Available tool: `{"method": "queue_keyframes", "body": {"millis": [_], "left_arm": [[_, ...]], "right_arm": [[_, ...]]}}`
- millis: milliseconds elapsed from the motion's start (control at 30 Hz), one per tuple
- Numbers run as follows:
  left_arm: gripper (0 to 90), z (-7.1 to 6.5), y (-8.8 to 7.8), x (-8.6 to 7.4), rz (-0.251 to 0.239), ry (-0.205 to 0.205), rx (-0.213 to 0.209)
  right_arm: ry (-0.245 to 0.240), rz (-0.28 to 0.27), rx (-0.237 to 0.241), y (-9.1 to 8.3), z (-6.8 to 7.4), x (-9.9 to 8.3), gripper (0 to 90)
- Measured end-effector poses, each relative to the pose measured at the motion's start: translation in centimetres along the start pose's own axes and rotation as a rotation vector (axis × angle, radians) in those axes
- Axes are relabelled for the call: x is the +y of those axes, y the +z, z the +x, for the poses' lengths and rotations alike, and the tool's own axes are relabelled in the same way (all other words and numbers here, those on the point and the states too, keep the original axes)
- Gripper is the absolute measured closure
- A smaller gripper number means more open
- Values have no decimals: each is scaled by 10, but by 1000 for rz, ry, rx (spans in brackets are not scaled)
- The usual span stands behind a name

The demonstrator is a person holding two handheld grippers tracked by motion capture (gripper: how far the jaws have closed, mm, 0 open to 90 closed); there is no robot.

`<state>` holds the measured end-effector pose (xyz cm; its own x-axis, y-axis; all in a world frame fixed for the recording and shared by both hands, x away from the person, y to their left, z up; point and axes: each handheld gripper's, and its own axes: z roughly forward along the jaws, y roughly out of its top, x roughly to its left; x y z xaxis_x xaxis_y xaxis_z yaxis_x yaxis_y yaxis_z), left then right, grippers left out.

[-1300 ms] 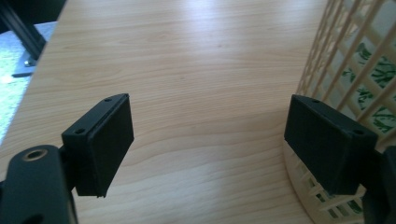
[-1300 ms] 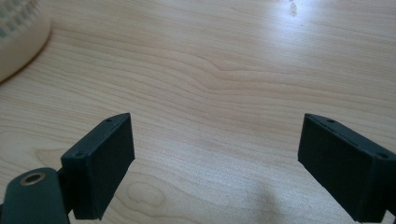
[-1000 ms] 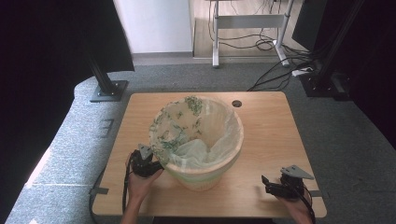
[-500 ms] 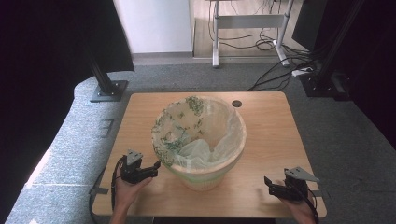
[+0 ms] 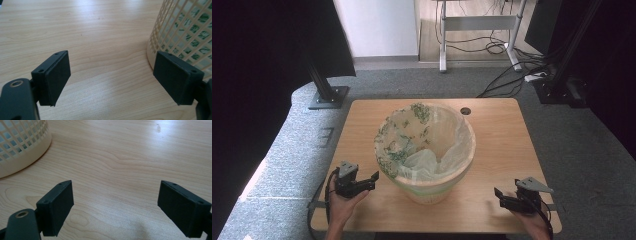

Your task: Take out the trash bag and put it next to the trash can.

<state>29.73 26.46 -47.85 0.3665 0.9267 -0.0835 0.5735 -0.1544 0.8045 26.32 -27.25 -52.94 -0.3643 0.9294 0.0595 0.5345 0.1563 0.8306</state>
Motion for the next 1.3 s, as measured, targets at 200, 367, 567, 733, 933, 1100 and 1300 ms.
{"method": "queue_keyframes", "body": {"millis": [200,367,567,733,933,1100,1300], "left_arm": [[145,2,-9,3,-27,22,-42],[157,5,-22,9,-65,42,-96],[163,7,-38,20,-117,46,-135],[173,9,-65,46,-167,103,-164],[200,7,-90,70,-241,116,-238],[200,5,-94,84,-244,129,-280],[211,6,-90,101,-241,132,-341]], "right_arm": [[-3,3,2,1,0,0,138],[-4,1,0,0,2,-1,140],[-7,-2,3,0,3,0,142],[-7,0,5,0,2,0,143],[-6,-6,2,-2,3,0,145],[-9,-3,3,-1,4,0,145],[-14,3,3,0,5,-1,145]]}}
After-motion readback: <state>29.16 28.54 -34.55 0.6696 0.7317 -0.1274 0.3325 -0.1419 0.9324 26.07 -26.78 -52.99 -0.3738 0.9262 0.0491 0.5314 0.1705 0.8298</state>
